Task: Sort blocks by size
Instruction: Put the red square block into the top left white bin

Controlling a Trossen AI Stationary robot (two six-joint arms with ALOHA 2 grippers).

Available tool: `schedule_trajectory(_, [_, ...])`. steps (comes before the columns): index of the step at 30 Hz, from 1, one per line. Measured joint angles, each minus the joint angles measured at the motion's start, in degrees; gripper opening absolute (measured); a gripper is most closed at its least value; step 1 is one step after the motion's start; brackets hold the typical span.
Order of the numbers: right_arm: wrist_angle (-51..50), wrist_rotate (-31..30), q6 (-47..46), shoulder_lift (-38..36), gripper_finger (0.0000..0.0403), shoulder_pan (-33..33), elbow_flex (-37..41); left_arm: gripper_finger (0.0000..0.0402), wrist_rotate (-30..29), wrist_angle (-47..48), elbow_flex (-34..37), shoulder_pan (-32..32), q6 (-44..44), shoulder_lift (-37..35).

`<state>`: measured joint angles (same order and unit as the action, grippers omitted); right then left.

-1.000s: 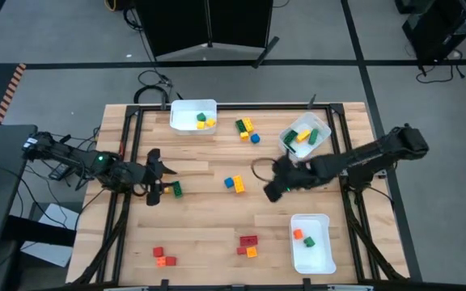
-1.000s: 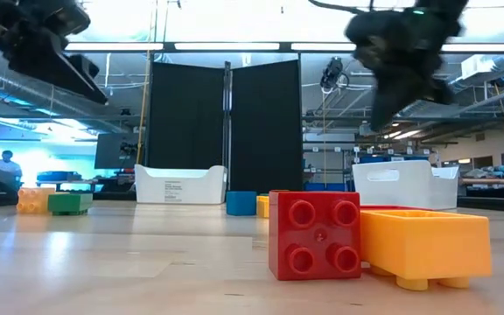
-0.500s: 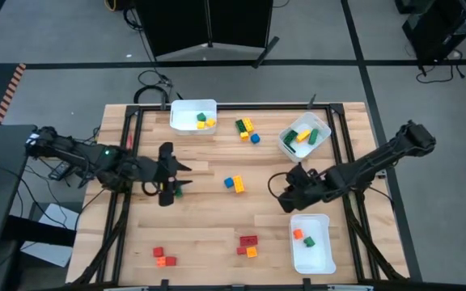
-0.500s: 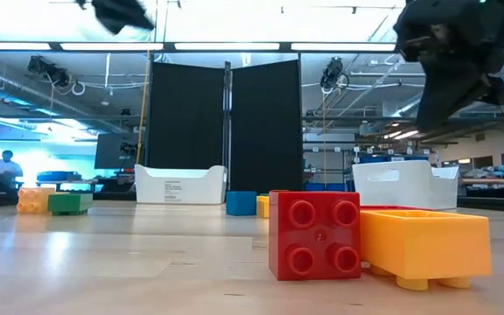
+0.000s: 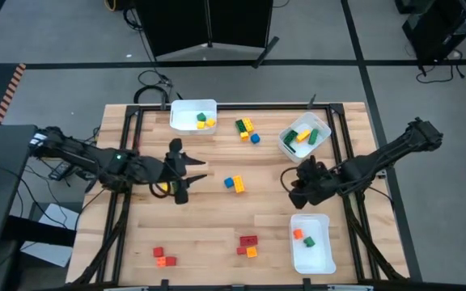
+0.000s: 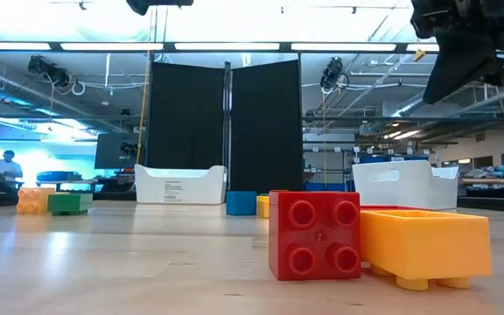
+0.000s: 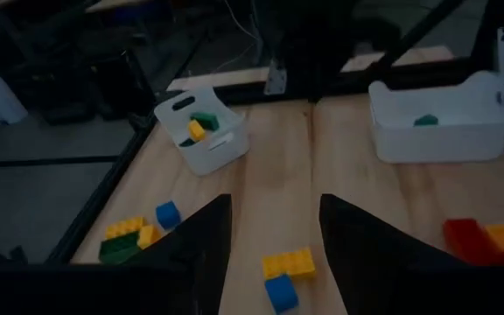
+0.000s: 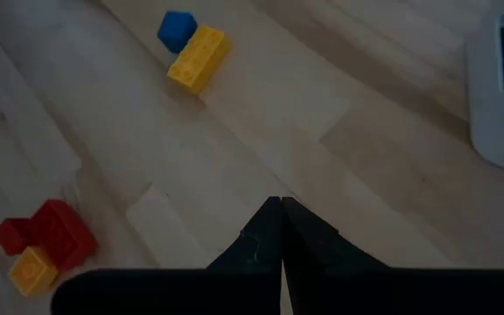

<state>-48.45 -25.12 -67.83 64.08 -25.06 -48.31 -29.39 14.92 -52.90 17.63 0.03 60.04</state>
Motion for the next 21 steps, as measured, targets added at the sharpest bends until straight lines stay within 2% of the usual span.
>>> schedule_trajectory(6, [-0.4,-2.3,-1.6,-1.9,0.0011,0.0,0.0,0.0202,-0.6,2.0,0.0,0.0,1.3,0.4])
schedule_trajectory(12, [-0.6,-2.8,-3.9,-1.8,0.0011,0.5,0.0,0.0264,-1.7,5.6,0.0,0.0,1.0,0.4])
schedule_trajectory(16, [-0.6,-4.5,-5.0,-1.6,0.0012,0.5,0.0,0.0297,-1.5,6.5,0.0,0.0,-3.0,0.4])
schedule_trajectory(19, [-0.6,-5.7,-5.5,-1.6,0.0012,0.6,0.0,0.0308,1.8,6.9,0.1,0.0,-7.6,0.2])
schedule_trajectory(21, [-0.6,-5.9,-5.6,-1.6,0.0012,0.7,0.0,0.0309,4.3,8.0,0.1,0.1,-5.9,-0.2])
